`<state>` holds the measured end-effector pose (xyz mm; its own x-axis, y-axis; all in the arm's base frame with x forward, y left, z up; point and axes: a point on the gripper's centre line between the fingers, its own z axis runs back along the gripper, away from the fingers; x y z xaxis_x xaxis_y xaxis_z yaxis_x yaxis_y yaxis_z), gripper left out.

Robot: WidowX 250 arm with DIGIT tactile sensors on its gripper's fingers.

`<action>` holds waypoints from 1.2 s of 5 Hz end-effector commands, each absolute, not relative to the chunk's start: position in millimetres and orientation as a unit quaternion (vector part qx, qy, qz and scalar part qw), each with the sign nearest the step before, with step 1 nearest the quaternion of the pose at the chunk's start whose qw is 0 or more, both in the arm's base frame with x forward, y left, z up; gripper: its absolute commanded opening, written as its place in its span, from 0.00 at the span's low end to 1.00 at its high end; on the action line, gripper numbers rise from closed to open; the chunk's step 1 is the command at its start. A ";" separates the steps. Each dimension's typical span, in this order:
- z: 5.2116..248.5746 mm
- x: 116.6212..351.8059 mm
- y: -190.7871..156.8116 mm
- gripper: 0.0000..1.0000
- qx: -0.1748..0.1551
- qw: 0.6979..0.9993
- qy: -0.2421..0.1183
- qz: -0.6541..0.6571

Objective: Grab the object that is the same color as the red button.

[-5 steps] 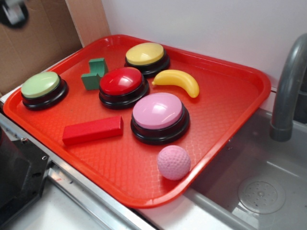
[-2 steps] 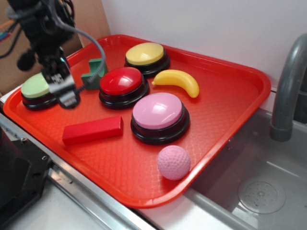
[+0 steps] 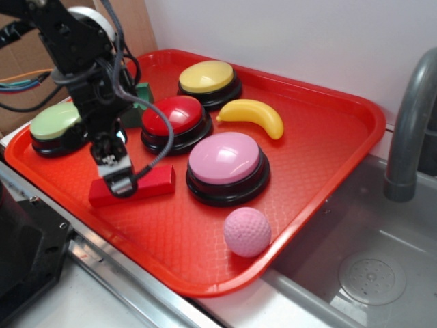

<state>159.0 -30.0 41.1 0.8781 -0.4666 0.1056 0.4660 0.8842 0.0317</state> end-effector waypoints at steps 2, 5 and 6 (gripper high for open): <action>18.6 163.2 -30.2 0.00 0.003 0.979 -0.039 -0.199; 49.3 171.5 -22.5 0.00 -0.005 0.994 -0.003 -0.109; 90.1 173.0 -12.4 0.00 -0.003 1.000 0.011 -0.028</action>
<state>163.0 -10.6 77.0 0.9956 -0.0661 -0.0659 0.0658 0.9978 -0.0059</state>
